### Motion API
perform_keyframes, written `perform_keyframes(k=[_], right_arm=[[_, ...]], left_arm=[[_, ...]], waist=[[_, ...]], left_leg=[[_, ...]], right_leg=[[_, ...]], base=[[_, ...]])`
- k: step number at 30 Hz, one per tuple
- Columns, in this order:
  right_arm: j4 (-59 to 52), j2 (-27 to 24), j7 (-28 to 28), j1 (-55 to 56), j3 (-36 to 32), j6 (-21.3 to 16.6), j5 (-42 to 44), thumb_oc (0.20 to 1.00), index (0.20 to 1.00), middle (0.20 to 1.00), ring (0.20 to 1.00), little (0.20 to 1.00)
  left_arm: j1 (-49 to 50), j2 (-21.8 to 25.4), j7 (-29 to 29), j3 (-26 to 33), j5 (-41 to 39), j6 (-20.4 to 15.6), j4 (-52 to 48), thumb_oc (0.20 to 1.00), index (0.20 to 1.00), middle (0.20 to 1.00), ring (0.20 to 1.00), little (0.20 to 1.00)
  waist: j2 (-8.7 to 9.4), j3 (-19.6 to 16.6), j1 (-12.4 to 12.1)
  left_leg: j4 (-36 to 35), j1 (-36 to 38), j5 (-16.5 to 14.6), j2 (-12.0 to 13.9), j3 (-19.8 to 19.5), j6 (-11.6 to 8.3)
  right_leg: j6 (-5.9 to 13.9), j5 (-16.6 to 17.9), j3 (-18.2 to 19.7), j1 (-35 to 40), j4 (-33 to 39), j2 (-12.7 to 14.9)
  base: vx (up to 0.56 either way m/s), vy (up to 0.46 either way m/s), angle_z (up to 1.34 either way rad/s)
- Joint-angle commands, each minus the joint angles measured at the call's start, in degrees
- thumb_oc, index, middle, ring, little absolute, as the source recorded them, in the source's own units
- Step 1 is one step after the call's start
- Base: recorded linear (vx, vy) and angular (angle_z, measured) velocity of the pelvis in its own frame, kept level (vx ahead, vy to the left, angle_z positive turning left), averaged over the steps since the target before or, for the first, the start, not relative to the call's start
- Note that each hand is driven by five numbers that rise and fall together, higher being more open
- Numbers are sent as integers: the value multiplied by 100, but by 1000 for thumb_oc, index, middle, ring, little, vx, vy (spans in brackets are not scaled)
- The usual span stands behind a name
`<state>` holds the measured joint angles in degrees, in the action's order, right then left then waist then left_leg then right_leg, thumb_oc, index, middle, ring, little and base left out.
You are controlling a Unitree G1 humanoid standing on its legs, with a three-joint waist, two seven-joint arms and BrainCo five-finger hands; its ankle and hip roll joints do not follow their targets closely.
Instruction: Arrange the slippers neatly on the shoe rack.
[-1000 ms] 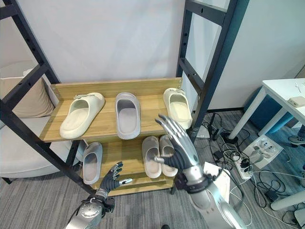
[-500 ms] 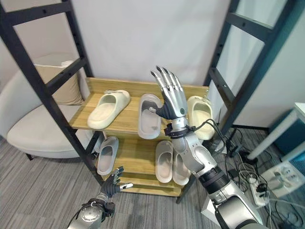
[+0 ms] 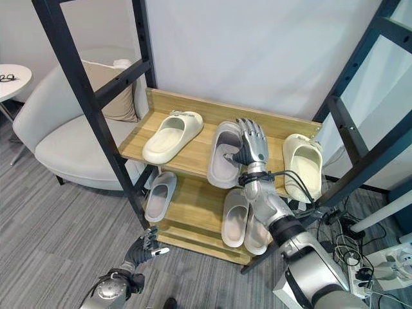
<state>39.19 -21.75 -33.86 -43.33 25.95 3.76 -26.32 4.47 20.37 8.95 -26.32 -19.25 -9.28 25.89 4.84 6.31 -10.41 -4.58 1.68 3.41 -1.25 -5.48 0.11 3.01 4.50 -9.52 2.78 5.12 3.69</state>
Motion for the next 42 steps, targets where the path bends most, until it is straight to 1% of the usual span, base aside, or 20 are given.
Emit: perform_keyframes(k=[1,2,3,4,8,11,14,15,17,19,22,25,26,27,33,35,37,38,40,42], right_arm=[[348,-279,-53,-845,-74,61,528,1000,1000,1000,1000,1000],[542,-295,-16,-919,-56,48,652,1000,1000,1000,1000,1000],[882,-272,51,-1053,-71,0,971,429,429,429,429,429],[1019,-298,104,-1121,-73,-25,1155,200,200,200,200,200],[1453,-210,251,-1212,-212,-222,2092,200,200,200,200,200],[407,-178,287,-839,-345,-392,2842,200,200,200,200,200],[-1438,-107,192,105,-659,-516,2938,200,200,200,200,200],[-3374,-141,108,1174,-1318,-801,2757,200,200,200,200,200],[-4736,64,218,1870,-1725,-1353,3193,200,200,200,200,200],[-5443,280,723,2080,-1564,-1881,4186,200,200,200,200,200],[-6214,459,2172,2339,-623,-2231,6635,200,200,200,200,200],[-6357,381,3318,2425,477,-1790,7777,200,200,200,200,200],[-6356,381,3319,2424,478,-1790,7778,200,200,200,200,200],[-6044,327,3796,2443,1122,-1363,7942,200,200,200,200,200],[-5076,141,4141,2589,1585,-1039,7190,200,200,200,200,200],[-4303,21,3835,2938,1365,-1060,5878,200,200,200,200,200],[-3958,37,3652,3056,1215,-1076,5382,200,200,200,200,200],[-3555,-14,3315,3045,1056,-1125,4436,200,200,200,200,200],[-2861,-166,2536,2836,701,-1070,2645,200,200,200,200,200],[-2607,-196,2253,2676,528,-1009,2153,200,200,200,200,200]], left_arm=[[-368,4,-12,-118,-214,-314,-130,1000,1000,1000,1000,1000],[-389,10,-2,-128,-233,-308,-117,1000,1000,1000,1000,1000],[-406,13,-2,-144,-260,-306,-93,1000,1000,1000,1000,1000],[-414,23,3,-151,-287,-302,-98,1000,1000,1000,1000,1000],[-424,18,14,-194,-351,-266,-54,1000,1000,1000,1000,1000],[-290,-15,81,-137,-375,-154,-25,1000,1000,1000,1000,1000],[-177,-81,118,-25,-281,-37,-84,1000,1000,1000,1000,1000],[-98,-192,145,176,-101,63,-101,1000,1000,1000,1000,1000],[-45,-247,159,319,40,106,-162,1000,1000,1000,1000,1000],[13,-254,134,382,76,156,-245,1000,1000,1000,1000,1000],[128,-273,-13,396,90,232,-286,1000,1000,1000,1000,1000],[135,-294,-183,379,79,152,-269,1000,1000,1000,1000,1000],[135,-295,-183,380,79,152,-269,1000,1000,1000,1000,1000],[78,-301,-261,364,111,72,-229,1000,1000,1000,1000,1000],[-47,-312,-266,421,94,-98,48,1000,1000,1000,1000,1000],[-57,-363,-160,509,-89,-183,161,1000,1000,1000,1000,1000],[-79,-374,-94,524,-185,-221,166,1000,1000,1000,1000,1000],[-134,-375,-7,534,-269,-255,147,1000,1000,1000,1000,1000],[-275,-288,103,517,-373,-324,1,1000,1000,1000,1000,1000],[-352,-229,165,477,-391,-370,-127,1000,1000,1000,1000,1000]], waist=[[56,121,-289],[58,123,-299],[65,121,-313],[66,114,-312],[42,82,-288],[-26,37,-135],[-123,29,23],[-224,18,190],[-272,3,322],[-279,18,388],[-290,34,486],[-302,34,509],[-302,36,510],[-298,53,480],[-283,147,417],[-296,240,409],[-314,313,410],[-330,441,389],[-385,830,314],[-433,954,313]], left_leg=[[-42,194,-877,-222,-178,297],[-42,194,-881,-225,-181,297],[-42,202,-885,-231,-193,293],[-42,204,-887,-231,-200,287],[-42,203,-882,-235,-207,269],[-42,270,-902,-215,-167,252],[-42,310,-910,-207,-140,249],[-42,332,-911,-192,-121,248],[-42,329,-894,-169,-95,228],[-42,328,-875,-146,-57,196],[-42,306,-845,-115,7,148],[-42,304,-823,-82,34,107],[-42,305,-824,-82,32,107],[-42,304,-800,-75,4,82],[-42,304,-776,-71,-138,34],[-42,273,-759,-58,-295,32],[-42,240,-729,-58,-353,43],[8,134,-698,-56,-428,48],[883,-574,-886,-214,-638,88],[1193,-925,-935,-294,-729,103]], right_leg=[[218,-1001,-56,522,-12,-27],[219,-1003,-67,523,-12,-23],[224,-1002,-84,533,-12,-21],[223,-996,-88,536,-12,-20],[218,-1003,-92,524,-12,-12],[200,-1017,-50,547,-12,-21],[187,-1016,-2,552,-12,-33],[170,-1030,48,541,-12,-47],[150,-1061,67,532,-12,-65],[137,-1078,71,542,-12,-71],[118,-1097,48,530,-12,-78],[83,-1094,31,532,-12,-85],[83,-1095,29,534,-12,-85],[61,-1101,-16,547,-12,-87],[23,-1133,-169,616,-13,-95],[3,-1268,-323,560,-236,-80],[0,-1342,-367,457,-443,-66],[-13,-1465,-458,276,-721,-28],[-103,-1734,-709,-303,-1552,181],[-125,-1824,-804,-607,-1872,267]], base=[[0,0,0],[34,23,1],[33,16,0],[0,0,0],[0,0,0],[-10,-9,0],[-15,-17,0],[-61,-93,16],[-59,-108,5],[-63,-111,-13],[-68,-95,-26],[-40,-68,4],[-31,-68,8],[-20,-43,5],[7,-31,14],[35,-20,7],[-11,-10,29],[-103,-11,32],[-227,-17,36],[-178,4,67]])
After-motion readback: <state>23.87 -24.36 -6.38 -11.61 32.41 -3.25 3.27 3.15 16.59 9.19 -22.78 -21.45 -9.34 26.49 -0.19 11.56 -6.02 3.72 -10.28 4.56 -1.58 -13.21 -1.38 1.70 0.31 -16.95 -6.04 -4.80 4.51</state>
